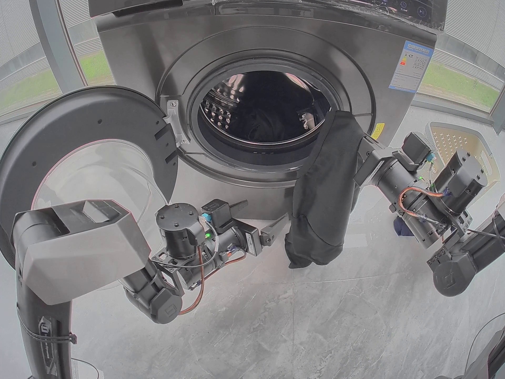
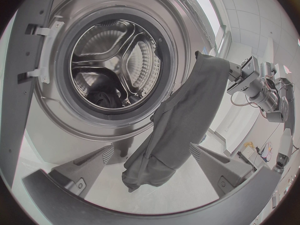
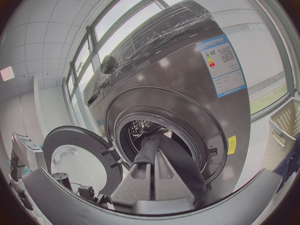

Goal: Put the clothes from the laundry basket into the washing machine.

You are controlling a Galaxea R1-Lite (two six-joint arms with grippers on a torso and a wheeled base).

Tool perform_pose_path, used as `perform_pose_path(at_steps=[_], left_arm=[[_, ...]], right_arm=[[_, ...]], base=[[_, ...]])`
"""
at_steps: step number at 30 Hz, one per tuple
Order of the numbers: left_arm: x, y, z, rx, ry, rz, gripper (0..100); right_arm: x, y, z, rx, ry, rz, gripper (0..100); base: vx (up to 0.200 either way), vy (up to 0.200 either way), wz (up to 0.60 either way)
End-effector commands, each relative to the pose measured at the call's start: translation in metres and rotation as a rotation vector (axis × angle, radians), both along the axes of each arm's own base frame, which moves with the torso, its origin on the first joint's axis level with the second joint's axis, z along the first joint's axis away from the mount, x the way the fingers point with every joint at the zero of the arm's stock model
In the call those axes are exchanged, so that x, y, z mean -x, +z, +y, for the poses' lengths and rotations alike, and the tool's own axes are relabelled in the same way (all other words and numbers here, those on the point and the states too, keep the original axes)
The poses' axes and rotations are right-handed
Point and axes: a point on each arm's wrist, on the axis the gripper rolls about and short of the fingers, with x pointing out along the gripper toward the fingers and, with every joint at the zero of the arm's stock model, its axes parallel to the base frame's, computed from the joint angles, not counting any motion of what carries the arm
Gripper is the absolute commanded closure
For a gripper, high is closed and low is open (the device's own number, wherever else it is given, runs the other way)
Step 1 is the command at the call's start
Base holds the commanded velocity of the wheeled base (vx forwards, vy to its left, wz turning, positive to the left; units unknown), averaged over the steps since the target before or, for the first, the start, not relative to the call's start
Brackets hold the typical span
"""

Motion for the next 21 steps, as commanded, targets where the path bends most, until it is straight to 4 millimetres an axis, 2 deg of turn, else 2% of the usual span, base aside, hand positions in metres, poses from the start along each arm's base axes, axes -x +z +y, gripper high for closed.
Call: perform_pose_path(at_steps=[1,17,21], left_arm=[[-0.009,-0.013,-0.013,0.0,-0.015,0.003,0],[-0.05,-0.04,-0.048,0.028,-0.014,-0.035,0],[-0.057,-0.039,-0.054,0.034,-0.008,-0.067,0]], right_arm=[[0.001,-0.002,0.003,0.003,0.009,0.007,100],[0.001,-0.004,0.004,0.007,0.01,0.014,100],[0.001,-0.004,0.004,0.007,0.01,0.014,100]], base=[[0.0,0.0,0.0],[0.0,0.0,0.0],[0.0,0.0,0.0]])
